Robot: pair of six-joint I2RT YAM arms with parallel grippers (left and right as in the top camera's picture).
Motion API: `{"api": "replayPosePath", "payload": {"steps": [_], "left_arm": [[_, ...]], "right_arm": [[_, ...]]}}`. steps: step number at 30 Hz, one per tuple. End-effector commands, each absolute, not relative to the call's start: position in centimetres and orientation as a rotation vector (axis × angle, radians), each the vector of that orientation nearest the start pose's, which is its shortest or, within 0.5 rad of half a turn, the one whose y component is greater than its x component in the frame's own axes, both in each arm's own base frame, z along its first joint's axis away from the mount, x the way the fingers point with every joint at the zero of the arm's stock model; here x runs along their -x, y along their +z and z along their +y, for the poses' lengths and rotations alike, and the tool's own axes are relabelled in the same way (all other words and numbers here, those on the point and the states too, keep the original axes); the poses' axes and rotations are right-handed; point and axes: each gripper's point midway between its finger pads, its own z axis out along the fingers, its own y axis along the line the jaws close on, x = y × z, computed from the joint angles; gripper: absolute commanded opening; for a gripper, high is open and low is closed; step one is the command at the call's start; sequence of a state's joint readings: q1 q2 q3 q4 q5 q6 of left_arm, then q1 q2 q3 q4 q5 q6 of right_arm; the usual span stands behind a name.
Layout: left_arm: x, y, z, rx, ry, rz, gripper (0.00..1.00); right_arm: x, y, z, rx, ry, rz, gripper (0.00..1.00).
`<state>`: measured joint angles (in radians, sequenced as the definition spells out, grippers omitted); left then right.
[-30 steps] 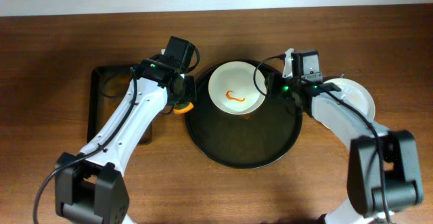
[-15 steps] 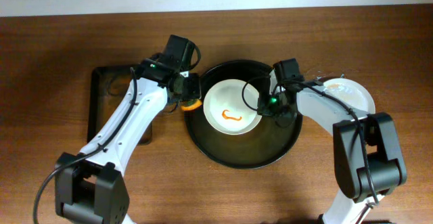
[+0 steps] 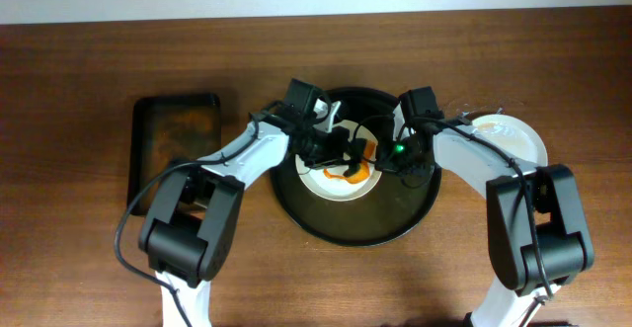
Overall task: Clean dirty plates on tray and stack at the side
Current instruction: 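Grasp the last plate with the right gripper and scrub it with the sponge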
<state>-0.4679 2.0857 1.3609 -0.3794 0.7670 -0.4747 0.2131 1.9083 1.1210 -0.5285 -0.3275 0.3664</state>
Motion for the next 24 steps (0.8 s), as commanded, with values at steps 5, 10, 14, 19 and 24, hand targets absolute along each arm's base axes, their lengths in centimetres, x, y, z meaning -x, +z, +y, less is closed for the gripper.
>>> {"api": "replayPosePath", "payload": {"steps": [5,10,14,19,24], "left_arm": [[-35.1,0.5,-31.1,-0.206,-1.008,2.912,0.00],[-36.2,-2.4,-24.6,-0.057,-0.510,3.006,0.00],[-38.2,-2.4,-20.3,0.006,-0.438,2.996,0.00],[-40.3,-0.3,-18.0,-0.049,-0.274,2.900,0.00],[-43.4,11.7,-16.3,-0.001,-0.194,2.584,0.00]], "right_arm": [[-33.2,-2.8,12.5,-0.180,0.478,3.054,0.04],[-33.2,-2.8,12.5,-0.180,0.477,3.057,0.04],[-33.1,-2.8,12.5,-0.180,0.476,3.059,0.04],[-33.1,-2.8,12.5,-0.180,0.476,3.059,0.04],[-33.0,-2.8,12.5,-0.181,0.475,3.063,0.04]]}}
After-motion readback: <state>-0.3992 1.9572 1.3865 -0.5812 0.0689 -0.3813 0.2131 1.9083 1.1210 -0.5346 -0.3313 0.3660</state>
